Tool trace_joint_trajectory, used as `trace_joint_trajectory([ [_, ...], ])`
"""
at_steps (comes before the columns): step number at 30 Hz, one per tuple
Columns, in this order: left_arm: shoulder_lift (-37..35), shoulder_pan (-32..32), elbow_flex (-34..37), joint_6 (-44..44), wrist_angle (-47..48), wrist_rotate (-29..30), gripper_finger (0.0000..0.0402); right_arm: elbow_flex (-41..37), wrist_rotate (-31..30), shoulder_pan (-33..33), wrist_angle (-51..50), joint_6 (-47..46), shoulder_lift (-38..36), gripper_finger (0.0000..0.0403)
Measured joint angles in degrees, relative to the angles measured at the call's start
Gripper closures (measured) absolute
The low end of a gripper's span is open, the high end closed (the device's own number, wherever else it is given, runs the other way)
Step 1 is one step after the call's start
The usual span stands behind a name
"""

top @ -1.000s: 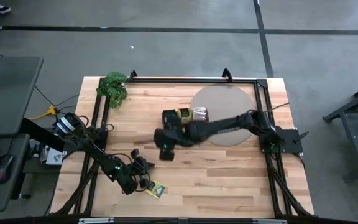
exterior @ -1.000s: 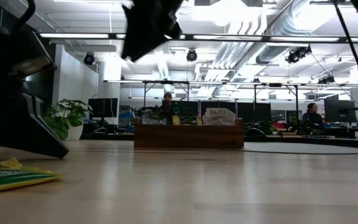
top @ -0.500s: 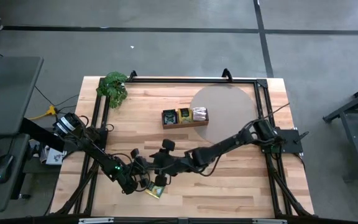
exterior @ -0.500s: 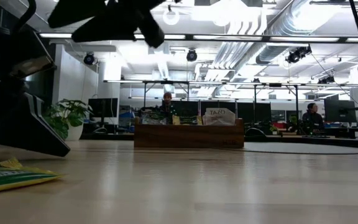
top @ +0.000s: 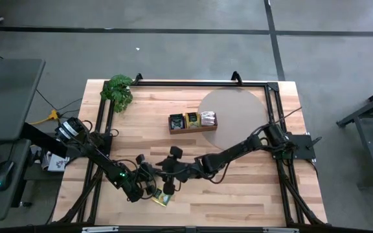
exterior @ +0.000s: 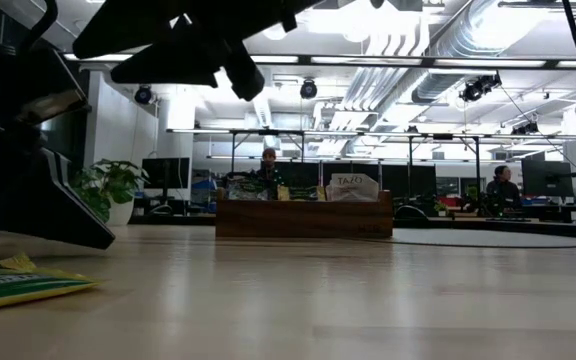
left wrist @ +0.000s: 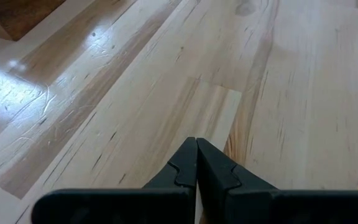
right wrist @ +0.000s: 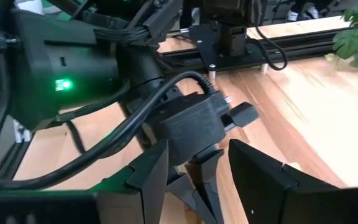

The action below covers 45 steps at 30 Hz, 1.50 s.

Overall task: Pick & Place Tea
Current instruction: Put the yellow tea bag into the middle section of the wooden organizer

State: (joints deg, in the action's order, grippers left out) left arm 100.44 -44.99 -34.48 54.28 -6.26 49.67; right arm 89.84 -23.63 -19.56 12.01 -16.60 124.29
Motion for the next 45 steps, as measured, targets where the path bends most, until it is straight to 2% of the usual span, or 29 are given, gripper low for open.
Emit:
trace_joint_trajectory([
  [5, 0.0, 0.0, 0.0, 0.0, 0.2, 0.0, 0.0401, 0.0, 1.1, -0.7, -0.1, 0.0, 0.0, 0.0238],
  [19, 0.0, 0.0, 0.0, 0.0, 0.2, 0.0, 0.0401, 0.0, -1.4, -3.5, -0.1, 0.0, 0.0, 0.0238],
  [31, 0.0, 0.0, 0.0, 0.0, 0.2, -1.6, 0.0401, 0.1, -4.6, -8.7, 0.0, -1.4, 0.0, 0.024],
  [36, -0.1, 0.0, 0.0, 0.0, 0.2, -2.9, 0.0401, 0.1, -5.2, -10.7, -1.4, -1.4, 0.0, 0.0276],
  [43, -0.2, 0.0, 0.0, 0.1, 0.2, -3.9, 0.0401, 0.1, -5.2, -13.4, -5.9, -2.2, 0.0, 0.039],
  [45, -0.2, 0.0, 0.0, 0.5, 0.2, -4.1, 0.0401, 0.1, -5.1, -13.8, -9.1, -4.1, 0.0, 0.0392],
])
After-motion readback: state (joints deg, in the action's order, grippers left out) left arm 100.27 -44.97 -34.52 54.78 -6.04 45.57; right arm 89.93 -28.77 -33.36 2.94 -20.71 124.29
